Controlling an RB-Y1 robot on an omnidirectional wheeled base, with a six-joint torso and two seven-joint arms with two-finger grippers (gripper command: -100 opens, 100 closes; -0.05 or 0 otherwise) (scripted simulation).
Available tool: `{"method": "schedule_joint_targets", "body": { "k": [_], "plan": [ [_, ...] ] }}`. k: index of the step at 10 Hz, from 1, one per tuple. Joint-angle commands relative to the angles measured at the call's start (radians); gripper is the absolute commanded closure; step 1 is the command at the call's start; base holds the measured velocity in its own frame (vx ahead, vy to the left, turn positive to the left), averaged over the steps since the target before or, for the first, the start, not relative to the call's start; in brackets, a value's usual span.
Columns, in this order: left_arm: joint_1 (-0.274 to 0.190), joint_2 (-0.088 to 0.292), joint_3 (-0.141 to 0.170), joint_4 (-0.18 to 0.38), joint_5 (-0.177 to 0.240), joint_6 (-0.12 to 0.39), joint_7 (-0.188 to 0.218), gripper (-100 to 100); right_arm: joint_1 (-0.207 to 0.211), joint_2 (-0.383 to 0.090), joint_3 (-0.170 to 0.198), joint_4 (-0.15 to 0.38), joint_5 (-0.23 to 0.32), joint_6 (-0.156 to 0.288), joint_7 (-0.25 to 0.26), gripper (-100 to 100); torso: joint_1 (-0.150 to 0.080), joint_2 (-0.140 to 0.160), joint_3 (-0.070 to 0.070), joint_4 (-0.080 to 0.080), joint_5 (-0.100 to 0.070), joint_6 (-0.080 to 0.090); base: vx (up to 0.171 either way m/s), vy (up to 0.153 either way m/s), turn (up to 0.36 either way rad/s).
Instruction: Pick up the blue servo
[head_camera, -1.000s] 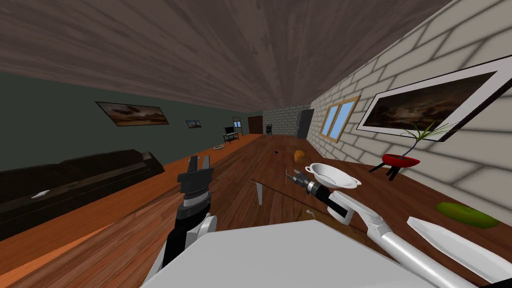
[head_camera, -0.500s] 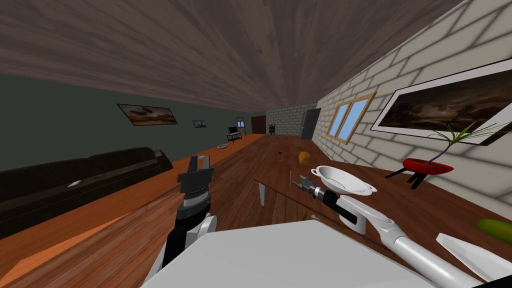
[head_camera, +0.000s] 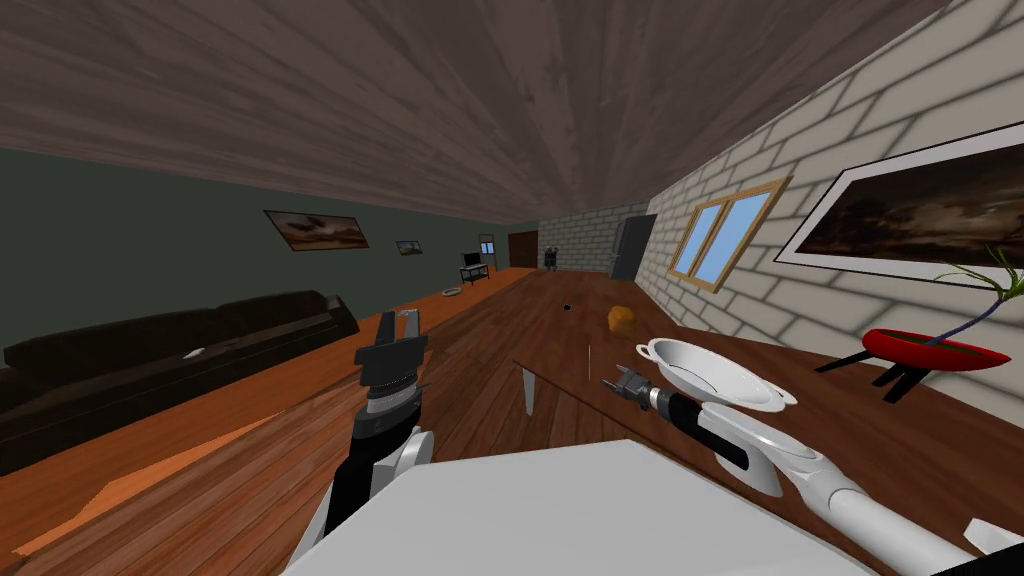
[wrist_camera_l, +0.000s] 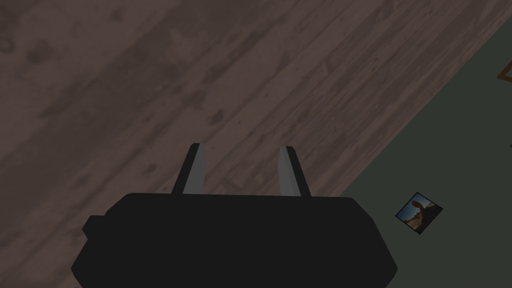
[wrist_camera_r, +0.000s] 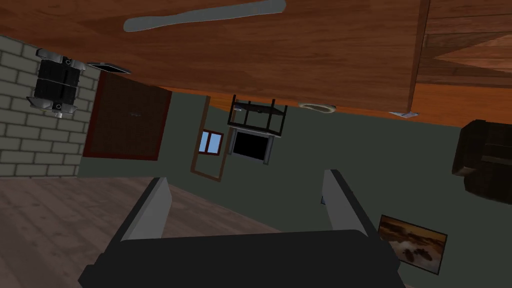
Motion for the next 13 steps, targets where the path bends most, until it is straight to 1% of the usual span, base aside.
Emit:
{"method": "schedule_joint_targets", "body": {
  "k": [1,2,3,6,7,9,11,13],
  "plan": [
    [0.0,0.0,0.0,0.0,0.0,0.0,0.0,0,0.002,-0.021,0.031,0.05,0.021,0.009,0.009,-100,0.0,0.0,0.0,0.0,0.0,0.0,0.048,0.017,0.101],
    [0.0,0.0,0.0,0.0,0.0,0.0,0.0,0,0.002,-0.021,0.031,0.042,0.021,0.009,0.009,-100,0.0,0.0,0.0,0.0,0.0,0.0,0.042,0.011,0.048],
    [0.0,0.0,0.0,0.0,0.0,0.0,0.0,0,0.002,-0.021,0.031,0.055,0.021,0.009,0.009,-100,0.0,0.0,0.0,0.0,0.0,0.0,0.019,0.004,-0.008],
    [0.0,0.0,0.0,0.0,0.0,0.0,0.0,0,0.038,-0.078,0.084,0.175,0.064,0.01,0.031,-100,0.0,-0.002,-0.001,0.0,0.0,0.0,0.075,0.017,0.12],
    [0.0,0.0,0.0,0.0,0.0,0.0,0.0,0,0.038,-0.078,0.084,0.175,0.064,0.01,0.031,-100,0.0,-0.004,-0.002,-0.001,0.0,0.0,0.067,0.012,0.044],
    [0.0,0.0,0.0,0.0,0.0,0.0,0.0,0,0.061,-0.11,0.117,0.241,0.089,0.01,0.043,-100,0.0,-0.001,-0.001,0.0,0.0,0.0,0.053,0.01,0.103],
    [0.0,0.0,0.0,0.0,0.0,0.0,0.0,0,0.061,-0.11,0.117,0.246,0.089,0.01,0.043,-100,0.0,-0.001,0.0,0.0,0.0,0.0,0.035,0.002,0.016],
    [0.0,0.0,0.0,0.0,0.0,0.0,0.0,0,0.082,-0.137,0.147,0.308,0.112,0.01,0.055,-100,0.0,0.001,0.0,0.0,0.0,0.0,0.042,0.007,0.092]
  ]
}}
